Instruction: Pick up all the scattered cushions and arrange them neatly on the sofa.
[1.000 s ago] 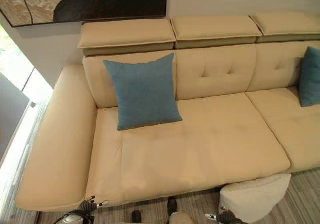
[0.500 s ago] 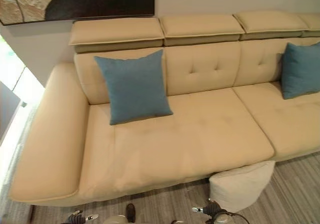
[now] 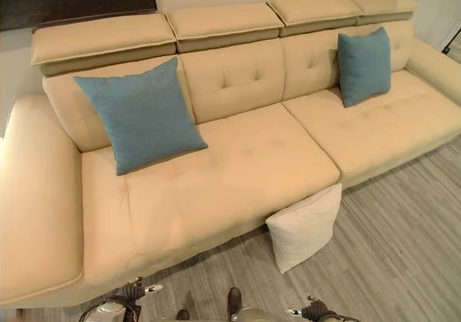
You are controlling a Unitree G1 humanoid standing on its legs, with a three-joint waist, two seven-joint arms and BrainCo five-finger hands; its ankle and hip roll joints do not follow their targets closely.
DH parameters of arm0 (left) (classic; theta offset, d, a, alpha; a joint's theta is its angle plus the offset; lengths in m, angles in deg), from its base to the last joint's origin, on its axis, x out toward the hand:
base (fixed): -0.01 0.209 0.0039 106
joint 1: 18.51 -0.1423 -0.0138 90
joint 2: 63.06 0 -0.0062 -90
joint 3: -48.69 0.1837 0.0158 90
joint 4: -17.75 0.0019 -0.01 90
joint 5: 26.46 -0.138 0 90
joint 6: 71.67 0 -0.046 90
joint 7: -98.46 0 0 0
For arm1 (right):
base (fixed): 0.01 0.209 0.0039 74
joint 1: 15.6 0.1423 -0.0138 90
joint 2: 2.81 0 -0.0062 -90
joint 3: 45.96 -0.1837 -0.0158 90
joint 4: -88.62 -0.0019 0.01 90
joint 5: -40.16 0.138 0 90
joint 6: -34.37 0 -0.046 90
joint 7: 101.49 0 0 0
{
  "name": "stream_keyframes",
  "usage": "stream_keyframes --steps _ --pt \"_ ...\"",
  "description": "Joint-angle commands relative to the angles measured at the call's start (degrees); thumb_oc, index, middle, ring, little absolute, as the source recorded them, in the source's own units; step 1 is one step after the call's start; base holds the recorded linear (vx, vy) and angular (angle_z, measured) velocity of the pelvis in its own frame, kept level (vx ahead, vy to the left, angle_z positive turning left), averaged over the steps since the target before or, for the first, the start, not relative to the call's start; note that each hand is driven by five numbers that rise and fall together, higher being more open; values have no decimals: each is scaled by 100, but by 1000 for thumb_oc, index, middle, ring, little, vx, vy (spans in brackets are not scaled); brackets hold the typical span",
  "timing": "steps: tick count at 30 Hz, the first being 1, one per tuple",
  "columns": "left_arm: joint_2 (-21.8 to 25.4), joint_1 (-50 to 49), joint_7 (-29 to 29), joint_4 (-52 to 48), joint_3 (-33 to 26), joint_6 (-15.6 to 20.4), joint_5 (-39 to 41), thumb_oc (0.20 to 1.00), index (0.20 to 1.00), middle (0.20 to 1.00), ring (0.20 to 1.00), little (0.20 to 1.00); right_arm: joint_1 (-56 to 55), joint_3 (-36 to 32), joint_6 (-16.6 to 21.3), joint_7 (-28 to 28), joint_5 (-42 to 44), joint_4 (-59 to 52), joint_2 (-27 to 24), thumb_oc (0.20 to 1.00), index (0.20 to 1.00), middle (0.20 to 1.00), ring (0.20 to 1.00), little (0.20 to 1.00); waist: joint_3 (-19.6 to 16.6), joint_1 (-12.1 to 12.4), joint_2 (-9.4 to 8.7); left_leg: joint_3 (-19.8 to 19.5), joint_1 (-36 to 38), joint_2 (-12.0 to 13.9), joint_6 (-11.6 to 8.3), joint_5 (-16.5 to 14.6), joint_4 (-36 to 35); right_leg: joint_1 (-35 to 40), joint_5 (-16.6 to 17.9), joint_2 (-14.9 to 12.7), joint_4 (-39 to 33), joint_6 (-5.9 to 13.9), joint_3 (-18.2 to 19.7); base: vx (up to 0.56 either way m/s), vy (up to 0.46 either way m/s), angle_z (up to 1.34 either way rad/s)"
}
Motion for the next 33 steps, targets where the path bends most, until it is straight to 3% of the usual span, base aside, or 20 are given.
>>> stream_keyframes --steps 1,2,3,5,8,9,12,18,19,21,23,26,29,32,33 --pt "279 -135 17 140 -170 96 -125 1000 1000 1000 1000 1000 374 107 -4 -84 -35 -73 112 1000 1000 1000 1000 1000 161 99 -205 374 -5 -120 -158 -129 98 -350 249 -248 299 744 -221 -378 218 -157" --pt "360 -184 39 192 -253 93 -112 1000 1000 1000 1000 1000 401 136 -6 -90 -46 -50 146 1000 1000 1000 1000 1000 186 164 -123 530 -94 -60 -123 -38 109 -303 -5 -313 677 689 -605 -316 164 -183" --pt "359 -185 39 192 -253 93 -112 1000 1000 1000 1000 1000 400 137 -6 -91 -46 -50 145 1000 1000 1000 1000 1000 195 165 -124 531 -82 -60 -123 -42 108 -299 -18 -314 692 689 -603 -282 136 -141" --pt "410 -246 20 313 -302 46 -161 1000 1000 1000 1000 1000 363 85 8 -92 -77 32 161 1000 1000 1000 1000 1000 137 238 -5 699 -141 21 -53 70 42 -83 -427 -341 1318 537 -889 -187 67 -71" --pt "432 -291 -7 414 -342 -14 -238 1000 1000 1000 1000 1000 317 -15 -13 -100 -107 108 157 1000 1000 1000 1000 1000 9 383 36 985 -181 110 -79 115 10 333 -681 -503 1438 527 -1357 -104 -15 -37" --pt "426 -326 -5 433 -355 -27 -270 1000 1000 1000 1000 1000 289 -26 -31 -94 -117 158 161 1000 1000 1000 1000 1000 -53 429 -3 1081 -215 107 -114 110 53 570 -685 -531 1155 549 -1496 -52 -64 -66" --pt "430 -346 11 424 -404 -4 -258 1000 1000 1000 1000 1000 280 -1 -25 -108 -128 174 187 1000 1000 1000 1000 1000 -133 442 -138 1187 -222 110 -204 179 17 633 -624 -321 570 583 -1343 -19 -117 -80" --pt "380 -209 -16 307 -224 -26 -330 1000 1000 1000 1000 1000 170 -81 1 -144 117 170 154 1000 1000 1000 1000 1000 -31 352 -306 1037 -381 182 -290 27 597 858 -560 -45 1 417 -1037 -66 -108 -1" --pt "290 -108 -3 234 -76 9 -277 1000 1000 1000 1000 1000 131 -65 33 -140 228 155 126 1000 1000 1000 1000 1000 112 506 -375 248 -571 -74 -382 -142 1122 855 -502 -24 0 351 -798 -102 -56 -13" --pt "248 -109 2 207 -87 42 -186 1000 1000 1000 1000 1000 119 -52 42 -135 242 156 108 1000 1000 1000 1000 1000 93 561 -387 -254 -629 -188 -364 -220 1088 771 -455 -12 15 363 -651 -65 24 -70" --pt "206 -145 -10 251 -44 19 -244 1000 1000 1000 1000 1000 46 -142 16 -112 276 187 133 1000 1000 1000 1000 1000 -5 439 -302 9 -490 -66 -317 -107 670 692 -430 -22 52 396 -624 6 94 -84" --pt "188 -143 -12 256 12 39 -303 1000 1000 1000 1000 1000 85 -123 11 -125 267 171 151 1000 1000 1000 1000 1000 -24 422 -273 63 -399 -79 -263 -65 500 578 -369 -62 112 453 -557 4 96 -10" --pt "230 -205 -24 235 -63 60 -268 1000 1000 1000 1000 1000 204 -41 3 -121 171 153 193 1000 1000 1000 1000 1000 19 454 -178 450 -210 -51 -165 -38 274 443 -293 -154 327 574 -494 1 118 -77" --pt "273 -266 -29 246 -112 67 -284 1000 1000 1000 1000 1000 247 -43 14 -138 146 133 213 1000 1000 1000 1000 1000 60 486 -98 609 -90 -26 -108 -13 126 314 -243 -249 525 631 -629 -13 70 -92" --pt "281 -269 -21 243 -115 73 -288 1000 1000 1000 1000 1000 255 -34 16 -149 120 108 216 1000 1000 1000 1000 1000 75 518 -78 681 -53 -5 -110 -11 97 268 -232 -318 606 643 -835 -35 38 -46"
